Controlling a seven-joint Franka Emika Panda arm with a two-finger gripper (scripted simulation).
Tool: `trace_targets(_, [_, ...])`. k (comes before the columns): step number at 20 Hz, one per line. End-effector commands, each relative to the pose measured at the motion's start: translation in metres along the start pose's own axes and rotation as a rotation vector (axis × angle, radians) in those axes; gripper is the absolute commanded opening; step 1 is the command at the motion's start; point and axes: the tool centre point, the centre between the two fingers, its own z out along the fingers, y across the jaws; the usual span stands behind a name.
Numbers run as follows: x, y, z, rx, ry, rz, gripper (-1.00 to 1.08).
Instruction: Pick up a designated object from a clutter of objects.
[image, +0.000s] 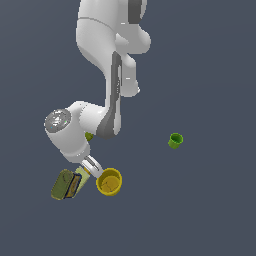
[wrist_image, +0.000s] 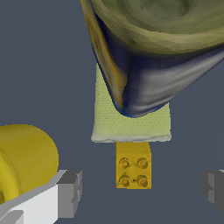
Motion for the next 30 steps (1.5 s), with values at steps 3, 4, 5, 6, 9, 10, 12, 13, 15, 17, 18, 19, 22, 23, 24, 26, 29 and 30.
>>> trace_targets(3, [0.000, -0.001, 0.006, 0.000, 0.000, 0.000, 1.00])
trace_targets(4, [0.000, 0.000, 0.009, 0.000, 0.001, 0.000, 1.00])
trace_targets(5, [0.000, 0.000, 0.014, 0.000, 0.001, 0.000, 1.00])
trace_targets(6, [0.000, 0.000, 0.019, 0.000, 0.001, 0.001, 1.00])
trace_targets(9, [0.000, 0.001, 0.036, 0.000, 0.001, 0.002, 1.00])
trace_targets(10, [0.000, 0.000, 0.040, 0.000, 0.001, 0.002, 1.00])
trace_targets(12, [0.000, 0.001, 0.047, 0.000, 0.002, 0.003, 1.00])
trace_targets(13, [0.000, 0.000, 0.049, 0.000, 0.002, 0.003, 1.00])
trace_targets(15, [0.001, 0.000, 0.051, 0.000, 0.002, 0.003, 1.00])
trace_targets(17, [0.001, 0.000, 0.051, 0.000, 0.002, 0.003, -1.00])
trace_targets(18, [0.001, 0.000, 0.051, 0.000, 0.002, 0.003, -1.00])
trace_targets(19, [0.001, 0.000, 0.051, 0.000, 0.002, 0.003, -1.00])
trace_targets(22, [0.001, 0.000, 0.051, 0.000, 0.002, 0.003, -1.00])
trace_targets(23, [0.001, 0.000, 0.051, 0.000, 0.002, 0.003, -1.00])
trace_targets(24, [0.001, 0.000, 0.051, 0.000, 0.002, 0.003, -1.00])
trace_targets(26, [0.001, 0.000, 0.051, 0.000, 0.002, 0.003, -1.00])
trace_targets(29, [0.012, 0.002, 0.032, 0.011, 0.030, 0.011, -1.00])
trace_targets(30, [0.011, 0.001, 0.031, 0.011, 0.030, 0.011, -1.00])
